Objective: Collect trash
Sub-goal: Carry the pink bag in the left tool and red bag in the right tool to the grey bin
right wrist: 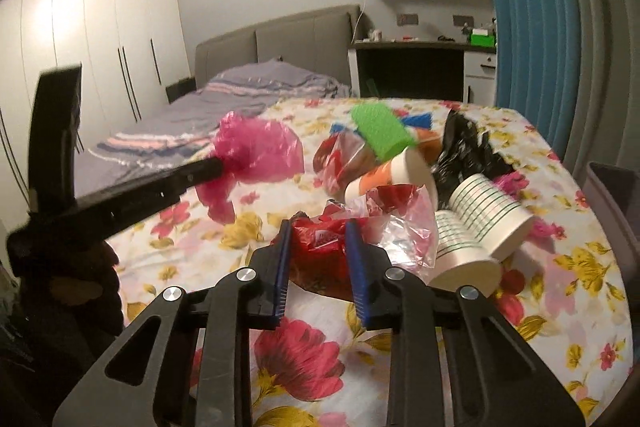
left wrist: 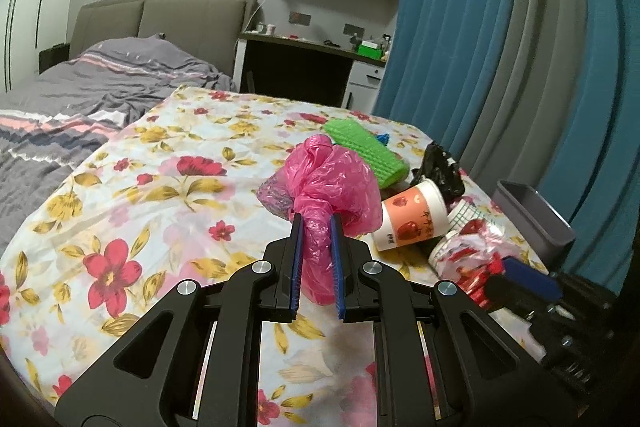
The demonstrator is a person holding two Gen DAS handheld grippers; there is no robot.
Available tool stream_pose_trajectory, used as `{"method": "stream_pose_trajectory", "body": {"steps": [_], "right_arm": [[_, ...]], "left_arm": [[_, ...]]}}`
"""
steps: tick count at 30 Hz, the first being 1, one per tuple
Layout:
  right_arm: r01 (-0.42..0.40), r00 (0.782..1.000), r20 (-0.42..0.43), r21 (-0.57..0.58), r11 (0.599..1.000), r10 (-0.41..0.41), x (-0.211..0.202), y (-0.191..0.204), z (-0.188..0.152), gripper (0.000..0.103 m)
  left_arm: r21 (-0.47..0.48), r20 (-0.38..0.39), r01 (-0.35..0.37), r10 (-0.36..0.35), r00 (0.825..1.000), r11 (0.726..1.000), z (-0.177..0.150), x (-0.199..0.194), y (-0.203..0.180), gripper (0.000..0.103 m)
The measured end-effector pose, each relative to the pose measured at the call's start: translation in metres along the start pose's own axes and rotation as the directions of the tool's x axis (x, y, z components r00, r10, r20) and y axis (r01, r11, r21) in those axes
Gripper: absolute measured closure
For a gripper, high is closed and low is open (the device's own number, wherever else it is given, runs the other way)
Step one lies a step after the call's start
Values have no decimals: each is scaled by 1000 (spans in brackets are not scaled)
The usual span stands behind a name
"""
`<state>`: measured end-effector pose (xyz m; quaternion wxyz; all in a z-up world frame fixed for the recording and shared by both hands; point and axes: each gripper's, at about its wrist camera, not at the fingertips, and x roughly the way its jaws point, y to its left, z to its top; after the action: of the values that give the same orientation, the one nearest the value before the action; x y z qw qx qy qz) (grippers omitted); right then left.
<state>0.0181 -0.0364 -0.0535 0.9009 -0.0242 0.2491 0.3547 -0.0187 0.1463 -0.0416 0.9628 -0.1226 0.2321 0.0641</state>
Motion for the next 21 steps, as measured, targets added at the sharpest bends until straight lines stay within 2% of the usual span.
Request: {"method": "stream_pose_trajectory", "body": {"steps": [7, 12, 18, 21], "right_arm": [[70, 994, 84, 33, 997, -72, -32, -23, 10, 77], [142, 981, 124, 73, 987, -150, -52, -51, 16, 77], [249, 949, 169, 124, 961, -268, -81, -96, 23, 77], [311, 924, 184, 151, 938, -336, -94, -122, 24, 77]], "left_arm": [[43, 17, 23, -24, 1000, 999, 7, -3, -23, 91], [100, 27, 84, -87, 996, 992, 17, -3, -59, 91], [183, 16, 174, -180, 984, 967, 28, 11, -119, 91], [198, -20, 251, -252, 968, 948, 32, 27, -154, 91]]}}
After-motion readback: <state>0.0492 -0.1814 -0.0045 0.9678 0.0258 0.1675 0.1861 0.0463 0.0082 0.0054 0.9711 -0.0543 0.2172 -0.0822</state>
